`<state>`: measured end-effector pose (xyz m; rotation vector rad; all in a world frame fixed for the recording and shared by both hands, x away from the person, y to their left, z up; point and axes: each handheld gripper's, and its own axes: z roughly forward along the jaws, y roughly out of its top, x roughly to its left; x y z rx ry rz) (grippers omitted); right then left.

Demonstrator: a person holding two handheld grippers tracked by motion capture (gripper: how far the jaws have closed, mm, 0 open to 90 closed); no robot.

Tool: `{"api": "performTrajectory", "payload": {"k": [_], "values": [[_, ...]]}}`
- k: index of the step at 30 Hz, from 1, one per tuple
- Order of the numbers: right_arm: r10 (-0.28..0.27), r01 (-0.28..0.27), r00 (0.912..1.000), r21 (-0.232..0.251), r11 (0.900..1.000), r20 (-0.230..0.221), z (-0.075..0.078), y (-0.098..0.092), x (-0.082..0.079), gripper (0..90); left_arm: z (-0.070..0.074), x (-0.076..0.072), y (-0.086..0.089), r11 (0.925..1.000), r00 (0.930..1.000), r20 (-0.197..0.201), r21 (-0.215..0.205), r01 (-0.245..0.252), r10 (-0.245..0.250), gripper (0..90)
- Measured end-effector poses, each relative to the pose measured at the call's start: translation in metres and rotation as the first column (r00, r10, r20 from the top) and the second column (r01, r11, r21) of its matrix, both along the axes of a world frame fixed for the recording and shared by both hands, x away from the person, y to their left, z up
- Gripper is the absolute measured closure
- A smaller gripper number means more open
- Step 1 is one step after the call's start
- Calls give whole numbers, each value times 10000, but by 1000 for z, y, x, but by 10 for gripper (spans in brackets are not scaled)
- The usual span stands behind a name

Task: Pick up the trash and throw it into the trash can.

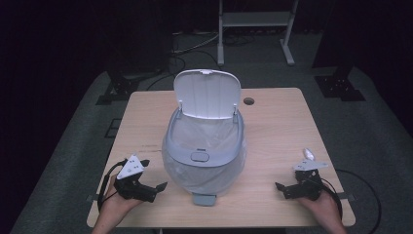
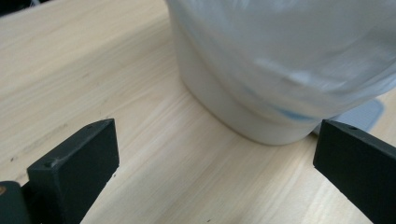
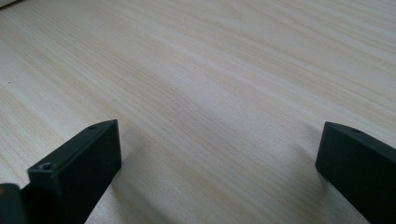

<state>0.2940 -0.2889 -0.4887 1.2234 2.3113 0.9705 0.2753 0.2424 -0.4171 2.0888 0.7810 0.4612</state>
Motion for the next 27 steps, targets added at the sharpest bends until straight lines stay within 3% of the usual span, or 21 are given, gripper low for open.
{"api": "performTrajectory", "payload": {"k": [13, 27], "values": [[17, -17, 10000, 7, 10000, 4, 0, -1, -1, 0, -31, 11, -4, 9972, 9972, -673, 701, -270, 317, 0], [-15, 15, 10000, 7, 10000, 9, 0, -2, -3, 0, -59, 19, -9, 9872, 9893, -1371, 1572, -288, 507, 0]]}}
